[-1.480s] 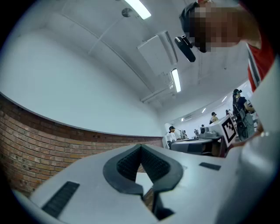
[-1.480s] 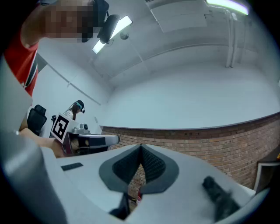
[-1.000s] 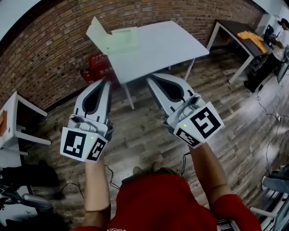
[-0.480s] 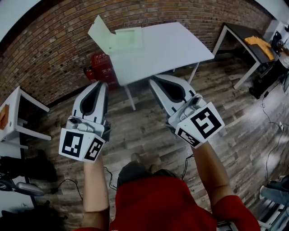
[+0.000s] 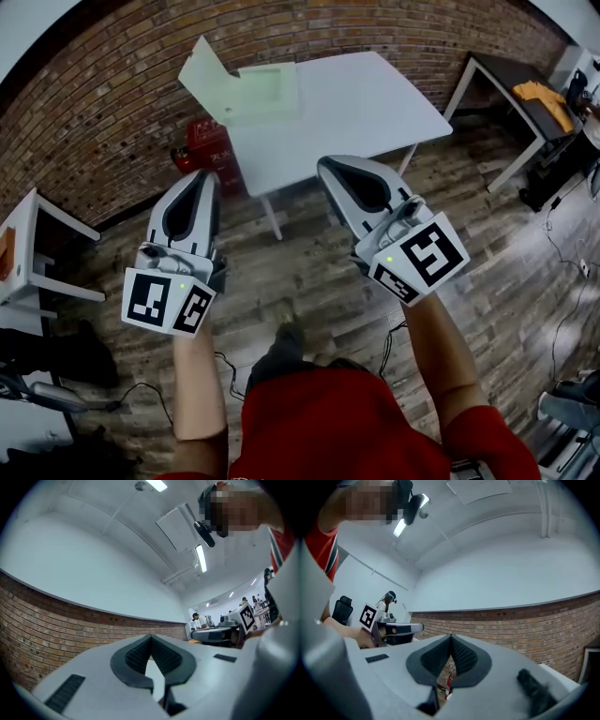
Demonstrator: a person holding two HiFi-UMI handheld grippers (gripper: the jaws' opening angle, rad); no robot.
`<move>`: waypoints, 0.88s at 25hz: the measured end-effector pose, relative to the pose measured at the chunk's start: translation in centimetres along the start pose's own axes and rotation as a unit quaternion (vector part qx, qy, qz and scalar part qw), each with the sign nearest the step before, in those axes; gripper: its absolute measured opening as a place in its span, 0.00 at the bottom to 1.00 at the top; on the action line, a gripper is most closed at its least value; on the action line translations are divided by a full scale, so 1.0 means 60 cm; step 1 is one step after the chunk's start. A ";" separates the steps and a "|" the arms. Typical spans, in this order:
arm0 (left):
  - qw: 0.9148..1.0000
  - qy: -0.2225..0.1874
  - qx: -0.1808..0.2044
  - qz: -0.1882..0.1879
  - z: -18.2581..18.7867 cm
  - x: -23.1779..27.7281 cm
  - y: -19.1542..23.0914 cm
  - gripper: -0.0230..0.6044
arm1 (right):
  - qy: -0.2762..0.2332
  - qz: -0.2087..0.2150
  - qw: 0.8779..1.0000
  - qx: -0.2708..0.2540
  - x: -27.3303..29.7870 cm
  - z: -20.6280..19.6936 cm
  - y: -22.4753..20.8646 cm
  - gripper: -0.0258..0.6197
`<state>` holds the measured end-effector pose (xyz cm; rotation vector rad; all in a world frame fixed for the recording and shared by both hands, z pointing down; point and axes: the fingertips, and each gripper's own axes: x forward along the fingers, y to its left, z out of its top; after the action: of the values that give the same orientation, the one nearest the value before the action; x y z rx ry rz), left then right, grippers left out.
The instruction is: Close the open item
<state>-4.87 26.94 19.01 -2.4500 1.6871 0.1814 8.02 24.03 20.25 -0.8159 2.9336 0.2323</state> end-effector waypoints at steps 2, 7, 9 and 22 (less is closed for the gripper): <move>1.000 -0.001 -0.001 0.001 -0.008 0.021 0.026 0.06 | 0.002 -0.001 1.000 -0.001 0.027 -0.008 -0.018 0.09; 1.000 0.003 0.004 0.004 -0.031 0.076 0.096 0.06 | 0.005 -0.006 1.000 -0.002 0.103 -0.023 -0.064 0.09; 1.000 0.007 0.003 0.005 -0.041 0.096 0.129 0.06 | 0.007 -0.009 1.000 -0.001 0.136 -0.031 -0.081 0.09; 1.000 0.018 0.005 -0.020 -0.102 0.215 0.310 0.06 | 0.029 -0.043 0.999 0.001 0.330 -0.088 -0.166 0.09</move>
<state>-17.57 7.38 21.36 -2.4928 1.6472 0.1233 -3.96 4.70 21.77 -0.9619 2.9426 0.2025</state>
